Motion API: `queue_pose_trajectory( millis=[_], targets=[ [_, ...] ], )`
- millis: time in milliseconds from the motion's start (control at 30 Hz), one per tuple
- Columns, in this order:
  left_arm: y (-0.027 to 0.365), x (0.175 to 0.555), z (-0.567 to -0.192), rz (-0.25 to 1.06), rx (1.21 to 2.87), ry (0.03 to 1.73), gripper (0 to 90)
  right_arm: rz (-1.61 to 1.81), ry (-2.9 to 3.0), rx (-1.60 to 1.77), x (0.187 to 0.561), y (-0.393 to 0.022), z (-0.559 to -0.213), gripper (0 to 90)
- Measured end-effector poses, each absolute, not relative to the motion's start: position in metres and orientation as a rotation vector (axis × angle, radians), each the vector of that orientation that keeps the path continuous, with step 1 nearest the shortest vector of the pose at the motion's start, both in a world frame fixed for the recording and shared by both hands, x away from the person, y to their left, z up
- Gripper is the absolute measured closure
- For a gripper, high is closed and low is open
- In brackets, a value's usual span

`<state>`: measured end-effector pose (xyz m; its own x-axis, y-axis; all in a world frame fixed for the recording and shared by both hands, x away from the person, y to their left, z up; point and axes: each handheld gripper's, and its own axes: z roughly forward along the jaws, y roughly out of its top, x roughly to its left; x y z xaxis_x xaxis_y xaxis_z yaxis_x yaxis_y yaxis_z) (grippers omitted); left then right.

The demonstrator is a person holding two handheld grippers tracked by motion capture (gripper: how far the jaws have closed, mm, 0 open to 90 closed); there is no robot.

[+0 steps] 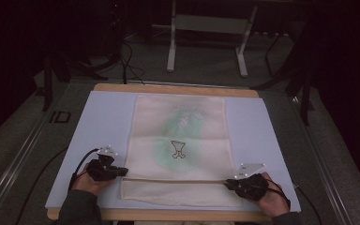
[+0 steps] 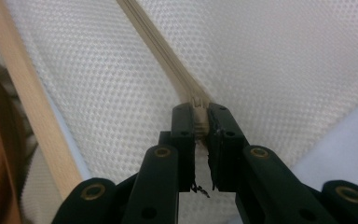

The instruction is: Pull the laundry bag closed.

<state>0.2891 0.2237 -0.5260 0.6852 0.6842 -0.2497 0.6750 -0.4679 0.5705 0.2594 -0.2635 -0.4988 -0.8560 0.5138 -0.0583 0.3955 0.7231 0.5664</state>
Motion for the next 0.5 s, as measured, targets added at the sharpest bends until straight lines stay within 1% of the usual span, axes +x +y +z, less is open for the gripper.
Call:
queue_pose_trajectory(
  millis=[67, 133, 200, 500],
  targets=[
    [0.224, 0.289, -0.526, 0.017, 2.241, 1.038, 89.8, 0.791, 2.712, 0.735, 0.260, -0.268, -0.499, 82.2],
    [0.224, 0.289, -0.526, 0.015, 2.240, 1.039, 89.8, 0.841, 2.697, 0.794, 0.261, -0.284, -0.501, 82.2],
    [0.224, 0.289, -0.526, 0.015, 2.240, 1.038, 89.9, 0.880, 2.700, 0.806, 0.260, -0.290, -0.501, 82.2],
    [0.224, 0.289, -0.526, 0.015, 2.241, 1.035, 89.9, 0.885, 2.721, 0.800, 0.261, -0.295, -0.502, 82.1]
  ],
)
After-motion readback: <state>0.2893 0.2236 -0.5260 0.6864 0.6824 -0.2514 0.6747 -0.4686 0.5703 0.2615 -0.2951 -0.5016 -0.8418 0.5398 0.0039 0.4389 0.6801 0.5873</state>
